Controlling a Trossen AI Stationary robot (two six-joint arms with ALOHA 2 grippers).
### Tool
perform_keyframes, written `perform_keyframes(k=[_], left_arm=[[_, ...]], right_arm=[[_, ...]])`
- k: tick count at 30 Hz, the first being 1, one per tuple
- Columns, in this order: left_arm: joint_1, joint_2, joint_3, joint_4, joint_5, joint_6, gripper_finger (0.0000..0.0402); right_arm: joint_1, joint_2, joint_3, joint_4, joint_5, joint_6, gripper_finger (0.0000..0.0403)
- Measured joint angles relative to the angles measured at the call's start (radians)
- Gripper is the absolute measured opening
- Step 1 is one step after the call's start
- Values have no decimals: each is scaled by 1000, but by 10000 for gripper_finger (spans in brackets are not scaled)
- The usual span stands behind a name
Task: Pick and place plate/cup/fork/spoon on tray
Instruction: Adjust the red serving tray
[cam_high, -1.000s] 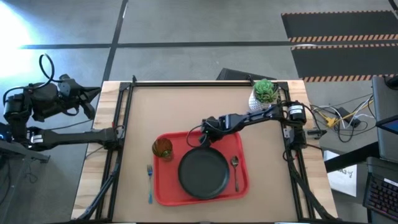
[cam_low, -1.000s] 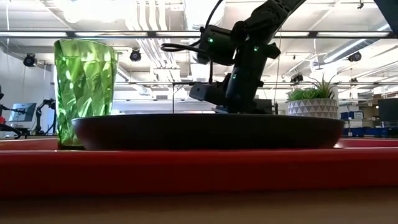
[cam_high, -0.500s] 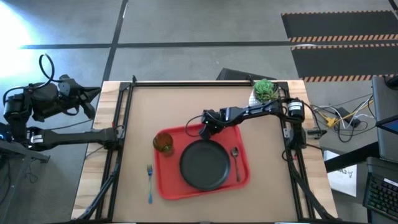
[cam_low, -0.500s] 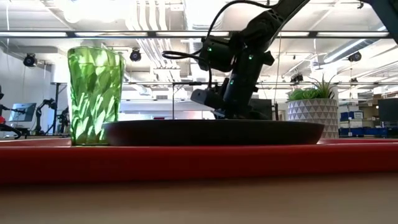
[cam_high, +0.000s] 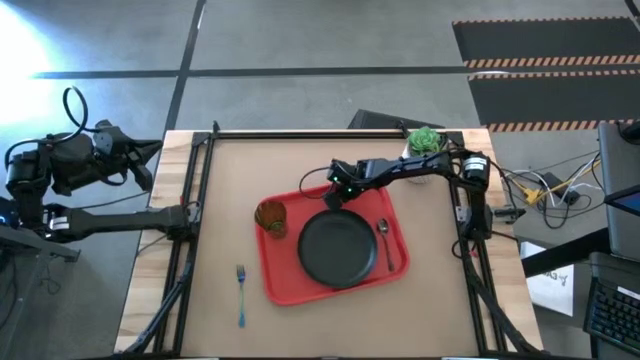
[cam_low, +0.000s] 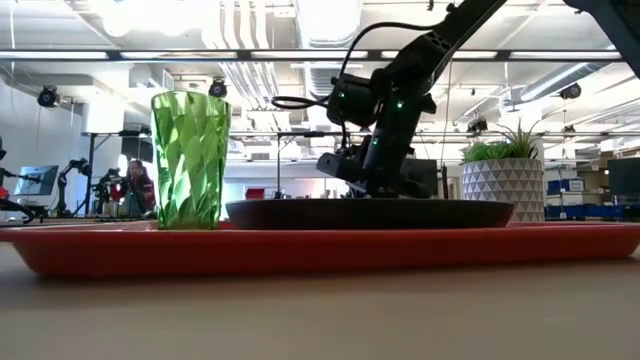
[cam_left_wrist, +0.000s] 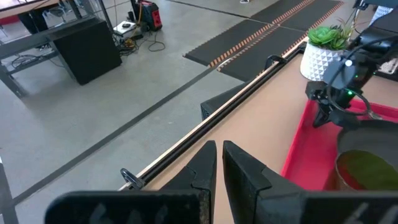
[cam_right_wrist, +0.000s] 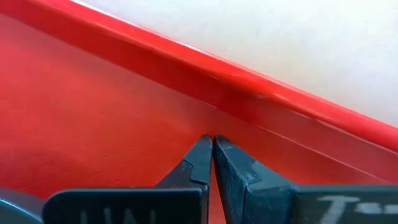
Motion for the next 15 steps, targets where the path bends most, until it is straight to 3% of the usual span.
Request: perform_keyframes(k=[9, 15], left_arm=[[0, 0, 0, -1, 0, 0, 11], [0, 0, 0, -1, 0, -1, 11]], right_arm=[[-12, -9, 20, -10, 45, -50, 8], [-1, -94, 153, -59, 143, -126, 8]])
